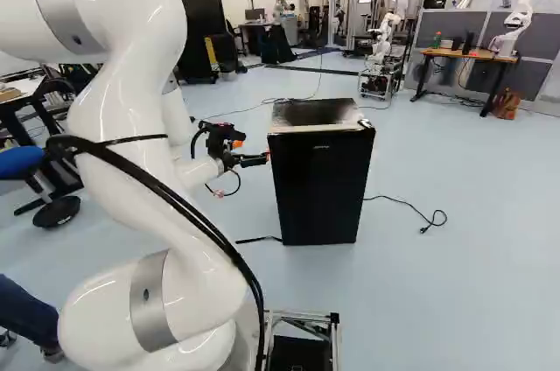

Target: Grab a drink from the fridge

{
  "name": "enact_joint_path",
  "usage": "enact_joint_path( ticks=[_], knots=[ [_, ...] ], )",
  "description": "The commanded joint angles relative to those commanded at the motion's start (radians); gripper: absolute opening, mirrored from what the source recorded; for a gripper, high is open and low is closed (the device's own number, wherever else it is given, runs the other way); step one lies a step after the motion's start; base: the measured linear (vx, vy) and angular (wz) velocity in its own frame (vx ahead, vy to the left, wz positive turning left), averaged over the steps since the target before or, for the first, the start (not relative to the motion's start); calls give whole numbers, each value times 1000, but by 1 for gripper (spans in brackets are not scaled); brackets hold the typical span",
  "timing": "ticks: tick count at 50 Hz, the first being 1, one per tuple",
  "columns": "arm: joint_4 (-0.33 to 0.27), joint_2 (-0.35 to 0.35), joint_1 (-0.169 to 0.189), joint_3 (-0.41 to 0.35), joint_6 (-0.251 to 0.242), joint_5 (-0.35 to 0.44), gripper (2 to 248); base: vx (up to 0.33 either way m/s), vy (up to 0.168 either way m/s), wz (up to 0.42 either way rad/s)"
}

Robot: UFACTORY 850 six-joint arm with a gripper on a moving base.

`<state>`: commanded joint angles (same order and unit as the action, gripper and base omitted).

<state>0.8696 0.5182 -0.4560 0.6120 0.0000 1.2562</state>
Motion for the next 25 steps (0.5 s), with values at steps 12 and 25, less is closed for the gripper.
enact_joint_path(
  ticks=[12, 25],
  knots=[
    [94, 37, -19, 52, 0, 18, 247, 0, 0, 0],
    [196, 72, -36, 109, 0, 38, 247, 0, 0, 0]
  ],
)
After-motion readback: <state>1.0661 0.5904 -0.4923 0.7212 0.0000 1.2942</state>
